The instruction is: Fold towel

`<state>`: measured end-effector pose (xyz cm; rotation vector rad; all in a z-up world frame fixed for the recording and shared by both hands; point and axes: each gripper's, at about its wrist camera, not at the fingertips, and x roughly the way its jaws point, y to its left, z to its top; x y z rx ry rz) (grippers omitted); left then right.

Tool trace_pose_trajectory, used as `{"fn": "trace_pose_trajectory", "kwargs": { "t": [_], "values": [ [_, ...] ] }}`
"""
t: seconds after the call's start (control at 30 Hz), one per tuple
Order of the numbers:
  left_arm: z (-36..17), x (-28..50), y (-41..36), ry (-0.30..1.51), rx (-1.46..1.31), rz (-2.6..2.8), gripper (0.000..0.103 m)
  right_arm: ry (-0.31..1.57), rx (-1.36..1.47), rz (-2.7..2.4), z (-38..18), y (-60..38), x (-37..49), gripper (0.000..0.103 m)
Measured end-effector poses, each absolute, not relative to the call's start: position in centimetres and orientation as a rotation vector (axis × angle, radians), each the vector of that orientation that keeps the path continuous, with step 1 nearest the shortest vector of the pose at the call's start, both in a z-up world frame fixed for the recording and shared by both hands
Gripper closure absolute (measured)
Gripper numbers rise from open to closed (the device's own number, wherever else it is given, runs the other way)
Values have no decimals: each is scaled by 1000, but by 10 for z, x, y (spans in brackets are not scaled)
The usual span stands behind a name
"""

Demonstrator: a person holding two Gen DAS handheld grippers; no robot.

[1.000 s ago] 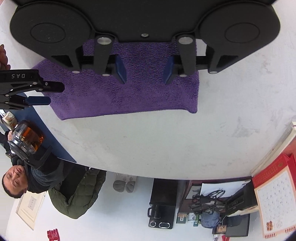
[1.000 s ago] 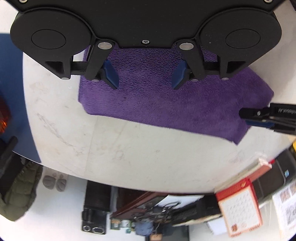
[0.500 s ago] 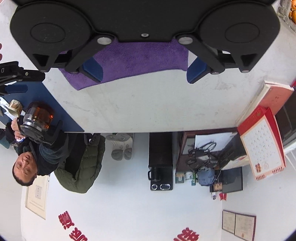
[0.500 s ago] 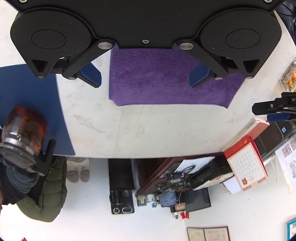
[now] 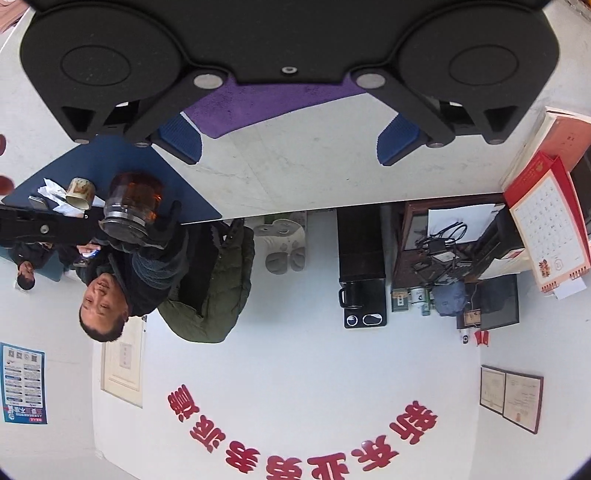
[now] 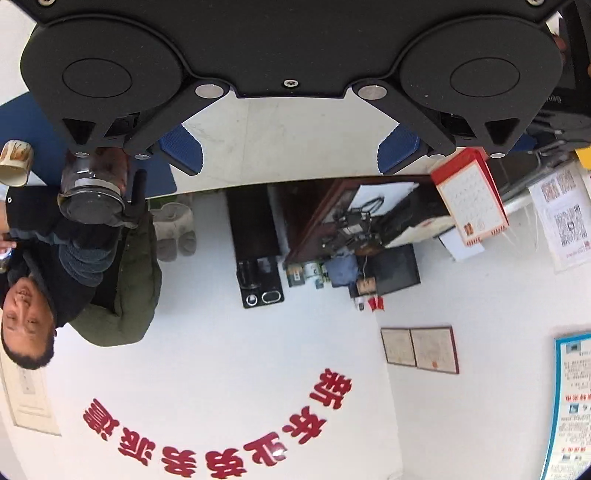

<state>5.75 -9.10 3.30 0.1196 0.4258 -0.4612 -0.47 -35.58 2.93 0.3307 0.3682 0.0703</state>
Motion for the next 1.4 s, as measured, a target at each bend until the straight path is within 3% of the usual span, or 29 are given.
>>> {"fn": "trace_pose_trajectory", "kwargs": {
  "t": [0.23, 0.6, 1.4],
  "values": [
    [25, 62, -97, 505, 130, -456, 1, 468, 490, 127, -3, -362, 12, 0],
    [8, 86, -89, 725, 87, -393, 1, 746, 371, -25, -39, -328, 36, 0],
    [-7, 103, -77, 847, 87, -359, 1, 783, 323, 3, -36, -307, 47, 0]
  ]
}}
